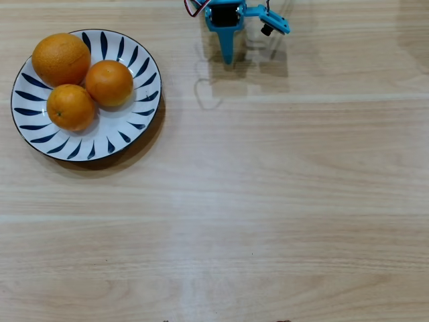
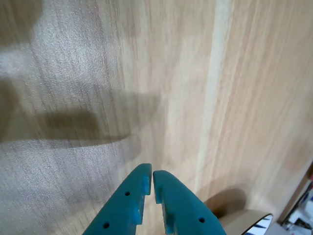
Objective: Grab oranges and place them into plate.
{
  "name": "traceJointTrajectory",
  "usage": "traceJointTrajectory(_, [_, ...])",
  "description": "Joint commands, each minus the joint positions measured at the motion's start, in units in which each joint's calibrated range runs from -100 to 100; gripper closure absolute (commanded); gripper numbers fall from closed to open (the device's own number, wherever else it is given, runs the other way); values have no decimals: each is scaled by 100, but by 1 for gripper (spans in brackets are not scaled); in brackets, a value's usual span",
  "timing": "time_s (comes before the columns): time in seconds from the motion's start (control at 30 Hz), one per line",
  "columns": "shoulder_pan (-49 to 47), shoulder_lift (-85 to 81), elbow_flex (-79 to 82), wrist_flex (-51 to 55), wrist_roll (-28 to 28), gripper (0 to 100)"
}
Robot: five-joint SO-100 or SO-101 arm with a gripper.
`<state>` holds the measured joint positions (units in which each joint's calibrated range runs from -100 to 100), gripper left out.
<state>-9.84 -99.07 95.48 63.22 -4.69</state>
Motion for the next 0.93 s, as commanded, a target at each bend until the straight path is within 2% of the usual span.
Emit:
traceJointTrajectory(0.0, [-8,-59,-1,-18,-6,98])
traceJointTrajectory(0.9, [-8,-59,53,-44,-6,98])
